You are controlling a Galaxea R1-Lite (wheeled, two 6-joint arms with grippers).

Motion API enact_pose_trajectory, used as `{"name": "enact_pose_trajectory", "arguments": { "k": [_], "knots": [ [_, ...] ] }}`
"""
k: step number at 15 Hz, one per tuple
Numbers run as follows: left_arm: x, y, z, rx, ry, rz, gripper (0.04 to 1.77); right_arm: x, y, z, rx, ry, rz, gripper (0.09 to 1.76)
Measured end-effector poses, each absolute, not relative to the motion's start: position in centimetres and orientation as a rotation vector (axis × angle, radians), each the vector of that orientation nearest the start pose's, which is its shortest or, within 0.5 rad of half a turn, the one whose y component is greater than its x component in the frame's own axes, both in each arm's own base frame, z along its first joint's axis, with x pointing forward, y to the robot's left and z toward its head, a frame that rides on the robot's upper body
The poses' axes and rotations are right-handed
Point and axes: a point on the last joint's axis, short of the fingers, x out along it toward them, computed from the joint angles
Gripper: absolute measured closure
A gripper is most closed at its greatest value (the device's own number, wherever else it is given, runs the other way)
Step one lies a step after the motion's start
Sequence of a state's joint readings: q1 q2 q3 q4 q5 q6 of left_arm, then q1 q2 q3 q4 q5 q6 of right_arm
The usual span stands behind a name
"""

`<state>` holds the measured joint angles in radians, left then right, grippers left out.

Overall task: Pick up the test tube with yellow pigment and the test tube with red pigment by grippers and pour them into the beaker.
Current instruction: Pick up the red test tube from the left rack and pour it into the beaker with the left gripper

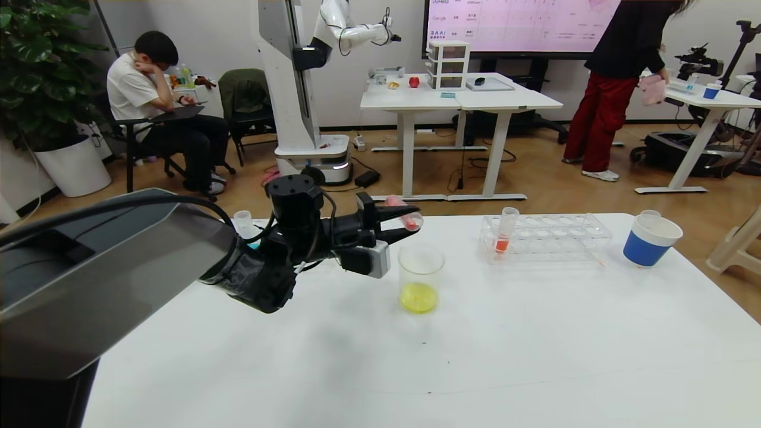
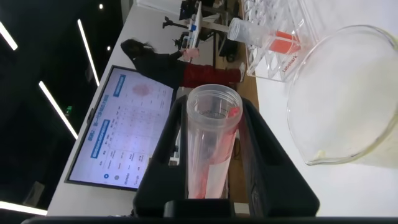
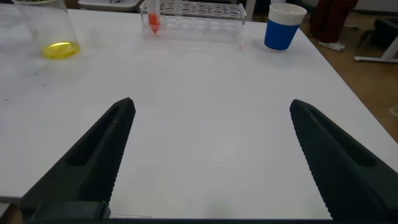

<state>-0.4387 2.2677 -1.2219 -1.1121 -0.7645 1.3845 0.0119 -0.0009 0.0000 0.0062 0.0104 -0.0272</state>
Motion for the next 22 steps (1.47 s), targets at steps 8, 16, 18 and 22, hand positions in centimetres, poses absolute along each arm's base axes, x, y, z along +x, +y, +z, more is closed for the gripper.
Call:
{"name": "enact_pose_trajectory", "arguments": {
  "k": [8, 16, 18, 22],
  "knots": [
    [39.49, -20.17, 11.48, 1.349, -0.906, -0.911, 1.3, -2.29, 0.0, 7.48, -0.027, 0.005, 0.022, 0.11],
    [39.83, -19.94, 11.85, 1.457, -0.925, -0.82, 1.3, -2.29, 0.0, 7.49, -0.027, 0.005, 0.022, 0.11],
    [39.84, -20.01, 12.08, 1.482, -0.943, -0.802, 1.3, -2.29, 0.0, 7.49, -0.027, 0.005, 0.022, 0.11],
    [39.76, -20.25, 12.21, 1.558, -0.98, -0.76, 1.3, -2.29, 0.0, 7.48, -0.027, 0.005, 0.022, 0.11]
  ]
}}
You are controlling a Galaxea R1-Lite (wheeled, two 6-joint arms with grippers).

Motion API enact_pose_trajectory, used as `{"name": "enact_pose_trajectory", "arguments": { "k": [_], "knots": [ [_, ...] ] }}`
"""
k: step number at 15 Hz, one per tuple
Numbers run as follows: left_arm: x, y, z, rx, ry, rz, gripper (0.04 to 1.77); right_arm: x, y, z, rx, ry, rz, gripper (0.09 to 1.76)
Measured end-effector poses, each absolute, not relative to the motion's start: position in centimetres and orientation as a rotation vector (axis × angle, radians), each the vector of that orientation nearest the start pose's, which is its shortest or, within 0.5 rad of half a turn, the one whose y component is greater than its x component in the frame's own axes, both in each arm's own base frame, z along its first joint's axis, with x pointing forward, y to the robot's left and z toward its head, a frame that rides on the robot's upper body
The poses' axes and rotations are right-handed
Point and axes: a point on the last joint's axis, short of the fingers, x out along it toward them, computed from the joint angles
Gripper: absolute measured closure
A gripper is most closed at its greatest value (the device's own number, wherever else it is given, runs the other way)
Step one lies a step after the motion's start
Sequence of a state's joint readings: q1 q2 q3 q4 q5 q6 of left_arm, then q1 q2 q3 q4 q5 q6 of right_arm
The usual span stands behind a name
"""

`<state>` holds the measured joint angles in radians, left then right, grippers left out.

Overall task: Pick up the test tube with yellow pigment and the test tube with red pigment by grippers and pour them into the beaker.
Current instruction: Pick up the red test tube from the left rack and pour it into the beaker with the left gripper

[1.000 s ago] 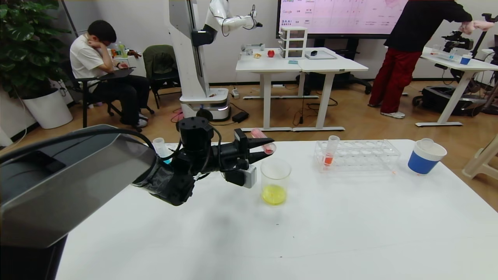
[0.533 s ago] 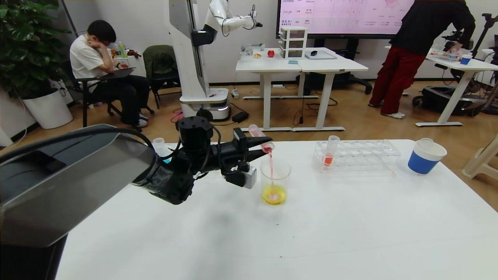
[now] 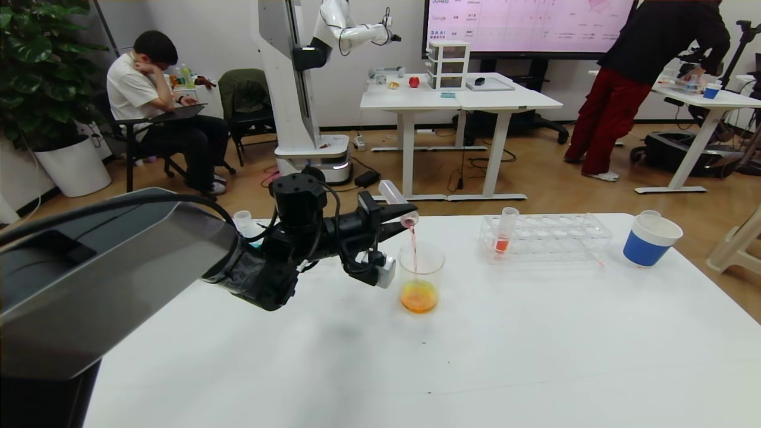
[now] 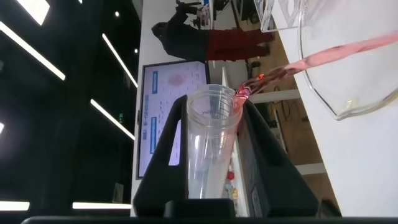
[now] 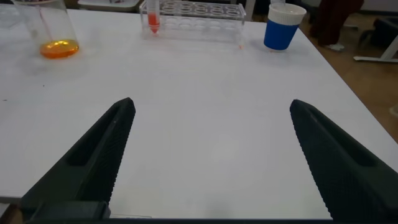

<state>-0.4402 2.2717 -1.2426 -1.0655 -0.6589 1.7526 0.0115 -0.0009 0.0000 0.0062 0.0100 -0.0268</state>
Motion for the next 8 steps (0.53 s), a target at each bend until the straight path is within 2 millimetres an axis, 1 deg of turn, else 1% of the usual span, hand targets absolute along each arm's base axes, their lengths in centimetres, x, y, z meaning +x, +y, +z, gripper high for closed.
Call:
{"name": "enact_pose_trajectory", "arguments": {
  "k": [4, 6, 8],
  "knots": [
    [39.4, -20.8, 12.1, 1.669, -1.033, -0.742, 1.3, -2.3, 0.0, 7.5, -0.027, 0.005, 0.022, 0.11],
    [39.0, -21.6, 12.0, 1.678, -1.056, -0.754, 1.3, -2.3, 0.0, 7.5, -0.027, 0.005, 0.022, 0.11],
    [38.9, -21.8, 12.0, 1.677, -1.062, -0.756, 1.3, -2.3, 0.0, 7.5, -0.027, 0.005, 0.022, 0.11]
  ]
}}
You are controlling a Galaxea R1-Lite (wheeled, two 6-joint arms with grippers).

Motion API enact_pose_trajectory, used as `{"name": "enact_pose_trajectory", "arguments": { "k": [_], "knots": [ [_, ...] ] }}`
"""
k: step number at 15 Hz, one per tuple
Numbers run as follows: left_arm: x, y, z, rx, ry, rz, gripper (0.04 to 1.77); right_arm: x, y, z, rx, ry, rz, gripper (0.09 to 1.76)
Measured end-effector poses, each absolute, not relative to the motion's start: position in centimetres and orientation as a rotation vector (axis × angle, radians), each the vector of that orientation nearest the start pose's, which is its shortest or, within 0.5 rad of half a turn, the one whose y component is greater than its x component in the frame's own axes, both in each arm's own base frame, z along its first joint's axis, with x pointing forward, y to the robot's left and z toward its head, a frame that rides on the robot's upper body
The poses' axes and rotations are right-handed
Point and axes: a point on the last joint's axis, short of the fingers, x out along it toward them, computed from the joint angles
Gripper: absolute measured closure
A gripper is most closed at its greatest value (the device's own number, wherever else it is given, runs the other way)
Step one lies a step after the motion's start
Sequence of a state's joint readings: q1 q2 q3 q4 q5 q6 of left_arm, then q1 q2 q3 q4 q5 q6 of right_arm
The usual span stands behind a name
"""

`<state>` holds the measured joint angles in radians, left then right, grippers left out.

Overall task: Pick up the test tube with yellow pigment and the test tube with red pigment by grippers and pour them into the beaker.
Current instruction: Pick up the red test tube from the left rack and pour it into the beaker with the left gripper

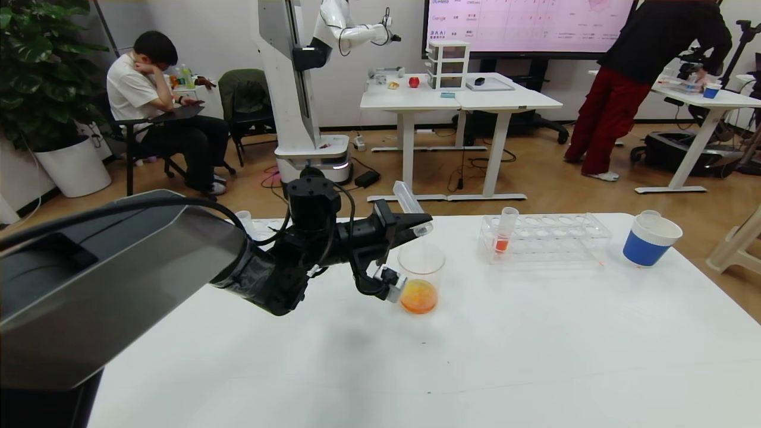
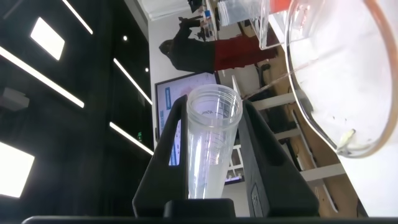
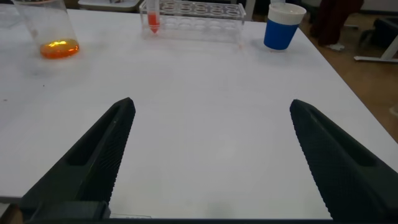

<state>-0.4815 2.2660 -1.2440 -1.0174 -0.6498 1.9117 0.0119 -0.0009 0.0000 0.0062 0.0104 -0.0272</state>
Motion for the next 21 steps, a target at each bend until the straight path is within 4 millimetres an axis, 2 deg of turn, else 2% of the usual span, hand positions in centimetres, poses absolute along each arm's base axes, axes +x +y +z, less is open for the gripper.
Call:
{"name": "enact_pose_trajectory", "arguments": {
  "k": [6, 10, 12, 14, 16, 18, 21],
  "knots": [
    [38.8, -21.4, 12.4, 1.644, -1.033, -0.764, 1.3, -2.3, 0.0, 7.5, -0.027, 0.005, 0.022, 0.11],
    [39.4, -19.5, 14.4, 1.475, -0.92, -0.764, 1.3, -2.3, 0.0, 7.5, -0.027, 0.005, 0.022, 0.11],
    [39.7, -18.3, 15.4, 1.311, -0.818, -0.765, 1.3, -2.3, 0.0, 7.5, -0.027, 0.005, 0.022, 0.11],
    [39.9, -17.4, 16.7, 1.117, -0.738, -0.688, 1.3, -2.3, 0.0, 7.5, -0.027, 0.005, 0.022, 0.11],
    [39.9, -16.7, 17.5, 0.871, -0.648, -0.543, 1.3, -2.3, 0.0, 7.5, -0.027, 0.004, 0.022, 0.11],
    [39.6, -16.5, 17.3, 0.615, -0.506, -0.354, 1.3, -2.3, 0.0, 7.5, -0.027, 0.005, 0.021, 0.11],
    [39.1, -16.5, 17.3, 0.298, -0.384, -0.182, 1.3, -2.3, 0.0, 7.5, -0.027, 0.005, 0.022, 0.11]
  ]
}}
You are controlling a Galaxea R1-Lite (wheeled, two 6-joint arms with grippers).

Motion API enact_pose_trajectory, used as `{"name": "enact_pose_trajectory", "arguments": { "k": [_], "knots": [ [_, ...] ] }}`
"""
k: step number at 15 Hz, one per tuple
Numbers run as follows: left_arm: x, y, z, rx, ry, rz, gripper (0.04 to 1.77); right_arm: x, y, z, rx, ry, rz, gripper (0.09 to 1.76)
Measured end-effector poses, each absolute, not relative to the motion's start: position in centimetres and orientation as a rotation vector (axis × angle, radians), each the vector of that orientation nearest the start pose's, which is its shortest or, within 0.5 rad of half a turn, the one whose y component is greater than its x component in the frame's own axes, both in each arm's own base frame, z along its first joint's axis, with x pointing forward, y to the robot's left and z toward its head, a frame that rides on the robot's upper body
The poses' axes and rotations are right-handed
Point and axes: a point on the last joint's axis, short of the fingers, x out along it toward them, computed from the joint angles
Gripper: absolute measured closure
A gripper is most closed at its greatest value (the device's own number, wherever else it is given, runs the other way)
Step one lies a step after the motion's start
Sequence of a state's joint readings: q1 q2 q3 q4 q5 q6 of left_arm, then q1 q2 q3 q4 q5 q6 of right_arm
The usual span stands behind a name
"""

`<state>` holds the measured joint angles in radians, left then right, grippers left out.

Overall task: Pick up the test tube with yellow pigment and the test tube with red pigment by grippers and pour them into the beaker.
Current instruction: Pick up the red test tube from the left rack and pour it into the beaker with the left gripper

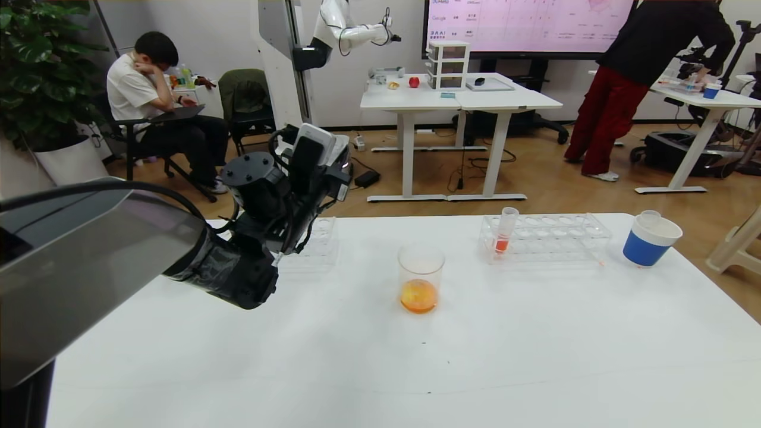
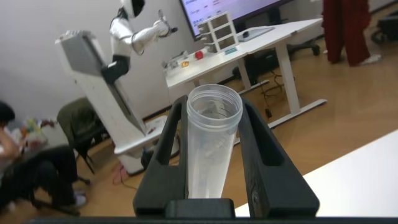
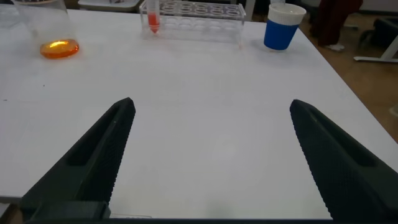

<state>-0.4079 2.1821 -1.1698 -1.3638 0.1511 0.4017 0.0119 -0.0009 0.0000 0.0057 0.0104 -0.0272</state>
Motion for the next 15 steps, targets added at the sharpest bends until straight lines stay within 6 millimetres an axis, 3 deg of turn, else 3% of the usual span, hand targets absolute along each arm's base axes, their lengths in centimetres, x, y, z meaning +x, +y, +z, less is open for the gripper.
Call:
{"name": "enact_pose_trajectory", "arguments": {
  "k": [4, 8, 11, 15],
  "knots": [
    [38.7, -16.6, 17.0, 0.007, -0.193, -0.036, 1.3, -2.3, 0.0, 7.5, -0.027, 0.005, 0.022, 0.11],
    [37.7, -14.5, 19.2, -0.132, -0.116, 0.03, 1.3, -2.3, 0.0, 7.5, -0.027, 0.005, 0.021, 0.11],
    [37.2, -10.8, 20.4, -0.129, -0.125, 0.057, 1.3, -2.3, 0.0, 7.5, -0.027, 0.005, 0.022, 0.11],
    [36.7, -3.1, 21.5, -0.102, -0.12, 0.1, 1.3, -2.3, 0.0, 7.5, -0.027, 0.005, 0.022, 0.11]
  ]
}}
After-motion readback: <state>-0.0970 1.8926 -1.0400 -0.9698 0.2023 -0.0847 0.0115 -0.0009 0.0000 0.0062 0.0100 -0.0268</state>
